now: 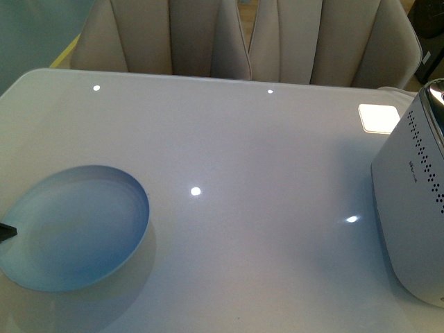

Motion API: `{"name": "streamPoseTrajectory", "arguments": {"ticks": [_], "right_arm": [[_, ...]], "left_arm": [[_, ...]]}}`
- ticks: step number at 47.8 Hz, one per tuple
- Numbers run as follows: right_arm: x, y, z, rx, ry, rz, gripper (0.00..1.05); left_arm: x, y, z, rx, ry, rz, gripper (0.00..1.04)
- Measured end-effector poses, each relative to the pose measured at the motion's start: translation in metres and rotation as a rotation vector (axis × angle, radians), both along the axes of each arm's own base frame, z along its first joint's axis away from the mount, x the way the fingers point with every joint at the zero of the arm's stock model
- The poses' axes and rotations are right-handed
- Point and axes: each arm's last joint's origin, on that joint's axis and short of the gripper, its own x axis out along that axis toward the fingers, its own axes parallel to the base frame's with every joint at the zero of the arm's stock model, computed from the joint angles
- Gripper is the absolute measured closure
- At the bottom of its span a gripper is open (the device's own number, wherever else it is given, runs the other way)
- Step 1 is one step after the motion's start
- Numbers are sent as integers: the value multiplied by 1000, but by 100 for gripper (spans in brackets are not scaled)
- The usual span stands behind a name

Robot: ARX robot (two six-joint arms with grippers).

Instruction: Left arm holds plate, right arm toasts bread

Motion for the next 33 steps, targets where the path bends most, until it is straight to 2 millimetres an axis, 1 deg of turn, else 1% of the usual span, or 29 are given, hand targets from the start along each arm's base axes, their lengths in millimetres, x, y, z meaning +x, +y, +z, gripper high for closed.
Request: {"name": "streamPoseTrajectory", "arguments": {"ticks": [6,16,26,28,29,30,33], "right_arm": [[0,0,0,0,0,0,9],[0,0,0,0,0,0,9],[0,0,0,0,0,0,9],[0,0,0,0,0,0,9],[0,0,0,0,0,0,9],[0,0,0,0,0,0,9],[0,0,0,0,0,0,9]], "left_arm": [[4,-3,-8,-7,-11,-5,102],[4,-8,-18,-28,11,-6,102],[-1,-5,-18,-38,29,2,102],[-3,-5,-18,-39,29,3,98],[-4,-5,-19,-38,28,3,95],[-5,-5,-19,-36,30,3,89],[-6,-5,-19,-34,30,1,79]]}}
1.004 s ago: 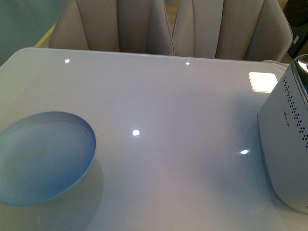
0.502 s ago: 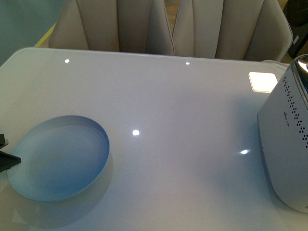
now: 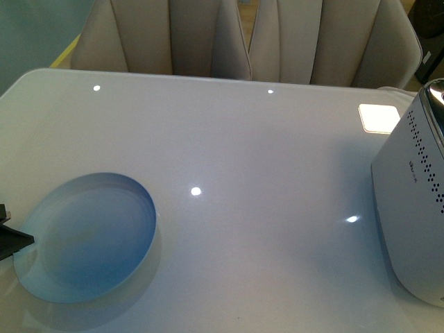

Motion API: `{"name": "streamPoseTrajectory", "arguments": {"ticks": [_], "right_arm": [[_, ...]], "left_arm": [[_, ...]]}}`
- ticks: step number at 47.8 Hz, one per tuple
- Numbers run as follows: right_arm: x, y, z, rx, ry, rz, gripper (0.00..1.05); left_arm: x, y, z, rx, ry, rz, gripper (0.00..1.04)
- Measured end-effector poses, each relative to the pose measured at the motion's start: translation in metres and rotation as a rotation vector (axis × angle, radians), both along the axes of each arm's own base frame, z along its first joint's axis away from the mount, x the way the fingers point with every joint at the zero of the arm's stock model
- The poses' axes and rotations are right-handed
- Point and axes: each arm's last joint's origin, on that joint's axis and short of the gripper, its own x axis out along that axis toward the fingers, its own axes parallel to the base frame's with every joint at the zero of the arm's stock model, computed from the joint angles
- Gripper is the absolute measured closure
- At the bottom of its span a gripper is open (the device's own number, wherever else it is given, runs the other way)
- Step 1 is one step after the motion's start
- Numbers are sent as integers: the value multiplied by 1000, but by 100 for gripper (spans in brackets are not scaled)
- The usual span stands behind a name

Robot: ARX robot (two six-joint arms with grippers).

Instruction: Left arm holds plate, right arm toasts bread

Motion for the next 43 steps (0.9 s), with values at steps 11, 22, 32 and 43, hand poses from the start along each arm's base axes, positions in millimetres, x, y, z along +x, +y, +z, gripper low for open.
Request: {"name": "streamPoseTrajectory", "arguments": {"ticks": [11,22,32,43], "right_arm": [[0,0,0,0,0,0,9],[0,0,0,0,0,0,9],[0,0,0,0,0,0,9],[0,0,0,0,0,0,9]], "left_arm": [[1,2,7,27,3,-1,36],[26,13,65,93,-105,-9,8],[51,19,140,166,-230,-18,7],[47,9,249,226,-393,-40,7]]}}
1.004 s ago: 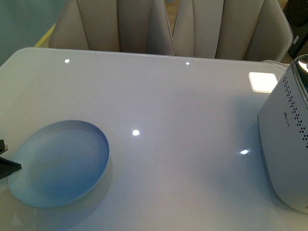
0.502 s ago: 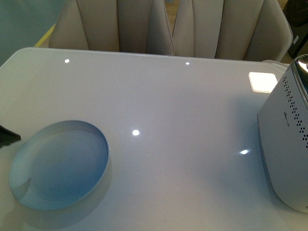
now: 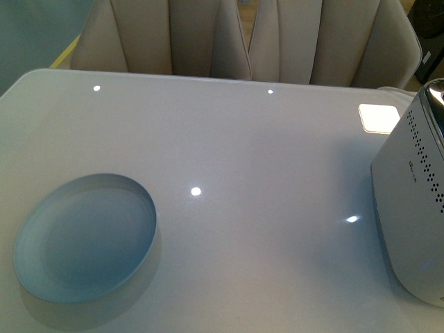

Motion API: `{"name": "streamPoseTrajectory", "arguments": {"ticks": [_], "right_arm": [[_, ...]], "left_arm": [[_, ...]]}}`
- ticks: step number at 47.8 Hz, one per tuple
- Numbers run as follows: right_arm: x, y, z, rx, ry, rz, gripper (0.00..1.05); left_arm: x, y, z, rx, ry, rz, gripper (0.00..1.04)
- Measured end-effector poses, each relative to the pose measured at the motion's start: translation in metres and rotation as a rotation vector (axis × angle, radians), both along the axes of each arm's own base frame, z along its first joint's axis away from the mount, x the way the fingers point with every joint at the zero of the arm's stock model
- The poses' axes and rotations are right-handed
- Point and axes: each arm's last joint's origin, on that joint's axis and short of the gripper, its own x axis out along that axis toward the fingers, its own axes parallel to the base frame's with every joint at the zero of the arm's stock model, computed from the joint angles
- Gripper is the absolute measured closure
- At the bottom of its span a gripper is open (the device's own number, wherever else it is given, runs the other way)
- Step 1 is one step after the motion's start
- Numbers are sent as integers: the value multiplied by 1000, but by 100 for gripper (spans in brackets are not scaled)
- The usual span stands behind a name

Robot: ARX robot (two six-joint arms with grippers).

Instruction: Left arm holds plate, right arm toasts bread

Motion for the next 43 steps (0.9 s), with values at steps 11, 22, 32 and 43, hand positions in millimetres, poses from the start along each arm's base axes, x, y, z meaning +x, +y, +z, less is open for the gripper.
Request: {"name": "streamPoseTrajectory", "arguments": {"ticks": [11,22,32,43], "right_arm": [[0,0,0,0,0,0,9],[0,0,0,0,0,-1,9],[0,0,0,0,0,0,9],[0,0,0,0,0,0,9]], "left_arm": [[-12,-39,67,98,-226,28,13],[-54,-61,38,290,-703,116,50],[-91,-73,5,298,-709,118,85],[-127,-85,-21,306,-703,128,102]]}}
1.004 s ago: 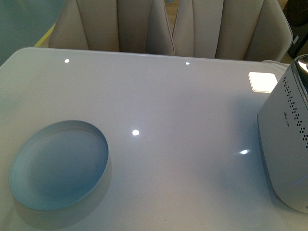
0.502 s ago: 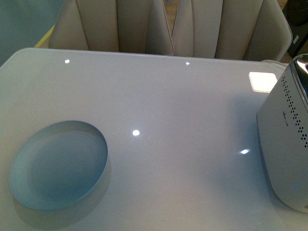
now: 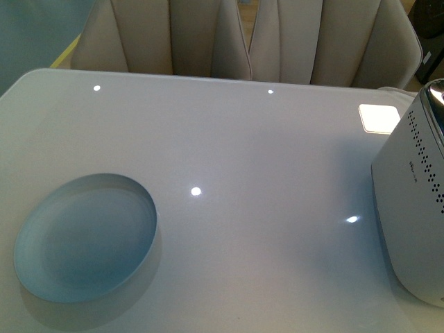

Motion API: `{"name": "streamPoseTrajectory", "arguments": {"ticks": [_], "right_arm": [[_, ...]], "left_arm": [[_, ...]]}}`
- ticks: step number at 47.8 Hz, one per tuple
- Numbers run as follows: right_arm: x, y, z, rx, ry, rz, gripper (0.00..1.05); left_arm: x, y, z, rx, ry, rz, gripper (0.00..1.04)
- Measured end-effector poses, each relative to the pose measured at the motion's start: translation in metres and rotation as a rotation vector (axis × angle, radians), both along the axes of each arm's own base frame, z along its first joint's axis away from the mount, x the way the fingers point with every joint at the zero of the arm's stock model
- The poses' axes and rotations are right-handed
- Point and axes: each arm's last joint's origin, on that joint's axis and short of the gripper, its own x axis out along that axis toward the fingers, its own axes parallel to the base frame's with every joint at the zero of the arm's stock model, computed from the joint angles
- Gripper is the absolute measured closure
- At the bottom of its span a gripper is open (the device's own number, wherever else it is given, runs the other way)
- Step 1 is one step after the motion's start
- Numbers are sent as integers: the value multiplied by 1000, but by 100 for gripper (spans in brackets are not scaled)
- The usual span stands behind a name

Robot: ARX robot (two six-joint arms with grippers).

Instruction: Left arm holds plate, right arm toasts bread

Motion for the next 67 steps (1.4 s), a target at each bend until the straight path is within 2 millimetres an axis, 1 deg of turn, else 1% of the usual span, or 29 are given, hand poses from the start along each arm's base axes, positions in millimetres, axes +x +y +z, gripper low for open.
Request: {"name": "streamPoseTrajectory", "arguments": {"ticks": [4,26,33,38,67], "right_arm": [[0,0,0,0,0,1,9],[0,0,0,0,0,0,9],[0,0,0,0,0,0,9],[0,0,0,0,0,0,9],[0,0,0,0,0,0,9]], "left_arm": [[-12,-9,-7,1,-4,-20,102],[-48,-9,-25,1,-3,-17,102],[-55,-9,-27,1,-4,-17,102],[-59,-9,-35,1,-13,-17,102],[-78,-9,-32,1,-25,-17,102]]}}
